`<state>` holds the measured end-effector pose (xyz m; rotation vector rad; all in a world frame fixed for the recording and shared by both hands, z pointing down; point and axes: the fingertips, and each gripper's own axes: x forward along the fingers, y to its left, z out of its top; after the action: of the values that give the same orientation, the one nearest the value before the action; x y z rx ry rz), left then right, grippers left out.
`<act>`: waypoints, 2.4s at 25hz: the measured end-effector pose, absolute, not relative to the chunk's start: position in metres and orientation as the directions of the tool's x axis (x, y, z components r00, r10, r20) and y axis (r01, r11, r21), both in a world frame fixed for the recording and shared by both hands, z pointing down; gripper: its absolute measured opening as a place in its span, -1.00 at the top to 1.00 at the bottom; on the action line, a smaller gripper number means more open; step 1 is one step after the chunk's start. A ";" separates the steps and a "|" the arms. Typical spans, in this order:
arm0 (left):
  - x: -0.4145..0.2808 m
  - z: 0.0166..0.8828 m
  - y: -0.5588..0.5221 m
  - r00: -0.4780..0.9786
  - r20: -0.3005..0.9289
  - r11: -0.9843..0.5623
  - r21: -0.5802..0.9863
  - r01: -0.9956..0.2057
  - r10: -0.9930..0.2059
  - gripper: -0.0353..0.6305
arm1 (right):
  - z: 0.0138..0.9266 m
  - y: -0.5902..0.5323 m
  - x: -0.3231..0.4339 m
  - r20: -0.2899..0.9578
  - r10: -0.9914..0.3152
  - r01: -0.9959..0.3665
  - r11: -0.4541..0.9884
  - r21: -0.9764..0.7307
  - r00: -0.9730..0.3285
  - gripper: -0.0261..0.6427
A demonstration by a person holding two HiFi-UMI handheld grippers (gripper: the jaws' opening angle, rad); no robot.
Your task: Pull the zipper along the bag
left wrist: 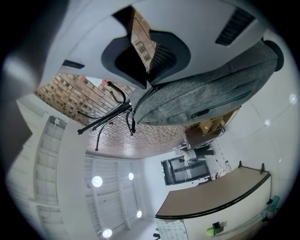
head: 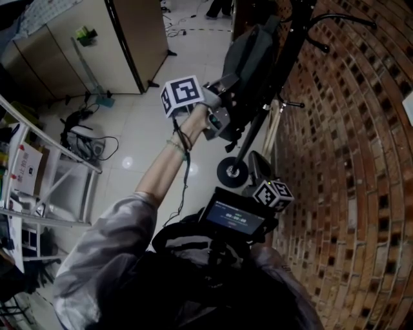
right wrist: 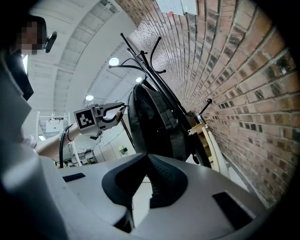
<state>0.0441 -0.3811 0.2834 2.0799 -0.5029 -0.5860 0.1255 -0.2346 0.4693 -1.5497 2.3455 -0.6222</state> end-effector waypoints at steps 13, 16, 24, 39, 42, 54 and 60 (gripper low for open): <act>0.054 0.241 -0.390 0.799 -0.201 -0.525 0.835 -0.163 -0.567 0.78 | 0.464 -0.236 0.121 0.026 -0.910 -0.831 0.365 -0.419 -0.413 0.91; 0.058 0.233 -0.393 0.795 -0.199 -0.532 0.828 -0.176 -0.573 0.78 | 0.451 -0.240 0.116 -0.001 -0.905 -0.828 0.390 -0.402 -0.426 0.91; 0.066 0.213 -0.404 0.791 -0.208 -0.556 0.809 -0.191 -0.575 0.76 | 0.435 -0.246 0.113 -0.022 -0.892 -0.825 0.426 -0.371 -0.451 0.91; 0.078 0.177 -0.427 0.773 -0.225 -0.566 0.800 -0.201 -0.593 0.76 | 0.439 -0.242 0.109 -0.003 -0.885 -0.819 0.432 -0.378 -0.466 0.91; 0.081 0.170 -0.433 0.770 -0.227 -0.564 0.801 -0.201 -0.597 0.75 | 0.443 -0.241 0.110 0.001 -0.886 -0.819 0.428 -0.381 -0.464 0.91; 0.084 0.181 -0.423 0.787 -0.207 -0.652 0.697 -0.299 -0.581 0.73 | 0.443 -0.241 0.102 0.008 -0.875 -0.814 0.447 -0.371 -0.484 0.91; 0.071 0.204 -0.407 0.788 -0.185 -0.665 0.664 -0.340 -0.588 0.73 | 0.446 -0.238 0.100 0.027 -0.872 -0.816 0.446 -0.369 -0.489 0.91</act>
<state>0.0708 -0.4067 0.2040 2.3477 -0.6856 -0.5162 0.1003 -0.2381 0.4464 -1.4885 2.5252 -0.5041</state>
